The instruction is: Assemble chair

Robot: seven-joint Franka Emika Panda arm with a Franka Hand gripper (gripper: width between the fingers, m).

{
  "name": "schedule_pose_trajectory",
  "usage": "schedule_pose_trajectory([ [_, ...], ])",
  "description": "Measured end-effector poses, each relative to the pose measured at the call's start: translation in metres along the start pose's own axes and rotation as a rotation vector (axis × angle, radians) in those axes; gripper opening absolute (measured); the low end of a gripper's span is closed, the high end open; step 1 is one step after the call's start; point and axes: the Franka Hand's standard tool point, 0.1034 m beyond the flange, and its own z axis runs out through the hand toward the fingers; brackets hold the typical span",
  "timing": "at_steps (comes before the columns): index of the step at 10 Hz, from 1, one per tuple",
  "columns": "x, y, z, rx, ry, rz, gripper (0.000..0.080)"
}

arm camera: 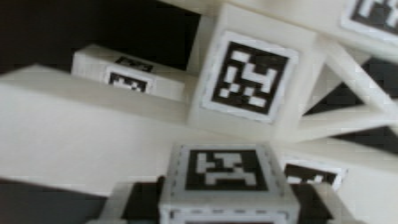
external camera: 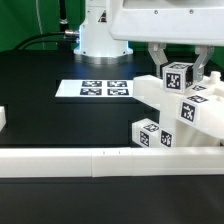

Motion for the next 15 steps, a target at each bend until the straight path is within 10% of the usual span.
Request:
schedule_pose_trajectory([
  [5, -0.0030, -0.0026, 0.0004, 0.000, 0.000, 0.198, 0.0363],
  [7, -0.0025, -0.0023, 0.0003, 0.000, 0.000, 0.120, 0.0601],
  [15, -0.0011, -0.0031, -0.0019, -0.004, -0.011, -0.713, 0.0649],
])
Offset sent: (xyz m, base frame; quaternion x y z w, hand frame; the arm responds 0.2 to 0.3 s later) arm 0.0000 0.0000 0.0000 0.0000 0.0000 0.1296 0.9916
